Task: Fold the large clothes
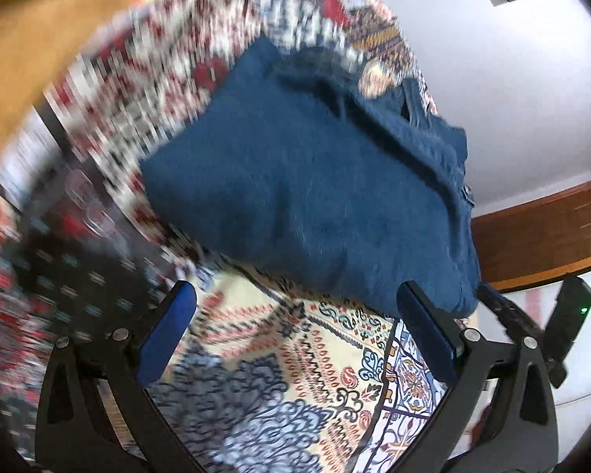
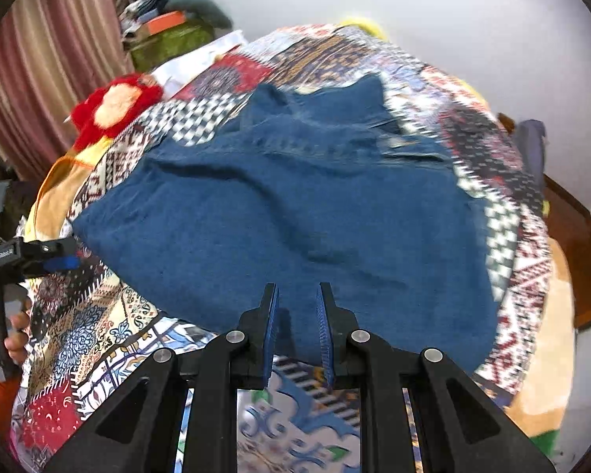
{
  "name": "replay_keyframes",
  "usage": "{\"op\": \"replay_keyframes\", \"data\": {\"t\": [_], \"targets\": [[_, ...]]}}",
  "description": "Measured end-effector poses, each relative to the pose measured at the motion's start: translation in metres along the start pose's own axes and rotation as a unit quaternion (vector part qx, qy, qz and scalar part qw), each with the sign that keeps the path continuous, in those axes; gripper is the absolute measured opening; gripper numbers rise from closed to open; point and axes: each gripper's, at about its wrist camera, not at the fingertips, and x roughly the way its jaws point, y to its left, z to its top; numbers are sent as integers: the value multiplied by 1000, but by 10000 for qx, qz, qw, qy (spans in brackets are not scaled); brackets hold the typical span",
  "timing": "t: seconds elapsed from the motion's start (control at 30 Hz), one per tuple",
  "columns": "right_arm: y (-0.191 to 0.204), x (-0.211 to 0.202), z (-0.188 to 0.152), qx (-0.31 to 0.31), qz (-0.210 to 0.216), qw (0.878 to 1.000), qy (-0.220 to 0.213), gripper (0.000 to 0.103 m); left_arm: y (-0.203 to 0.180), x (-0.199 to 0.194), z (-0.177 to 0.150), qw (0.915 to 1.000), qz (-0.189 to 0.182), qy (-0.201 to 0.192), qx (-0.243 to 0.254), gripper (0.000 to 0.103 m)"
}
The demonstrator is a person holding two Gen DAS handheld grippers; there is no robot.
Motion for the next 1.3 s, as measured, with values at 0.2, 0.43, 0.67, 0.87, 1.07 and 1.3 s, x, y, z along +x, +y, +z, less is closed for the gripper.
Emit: {"op": "replay_keyframes", "data": {"t": [0.2, 0.43, 0.67, 0.87, 1.07, 1.3], "targets": [[11, 44, -7, -280, -89, 9993, 232, 15, 3, 36, 11, 9976, -618, 220, -240, 103], [4, 50, -5, -87, 208, 9995, 208, 15, 0, 55, 45, 9948, -852, -196, -522, 88], [0, 45, 0, 163, 341, 9987, 350, 15, -18, 58, 45, 9980, -194, -586, -162, 56], [11, 27, -2, 12, 225, 9990, 390, 15, -52, 19, 47, 9918, 156, -1162, 508, 39], [29, 10, 8, -135, 389, 9987, 305, 15, -95, -45, 41, 9736, 189, -1913, 1232, 35], [71, 16, 34, 11, 1429, 9894, 277, 15, -133, -99, 31, 9280, 1178, -2849, 2093, 35]]}}
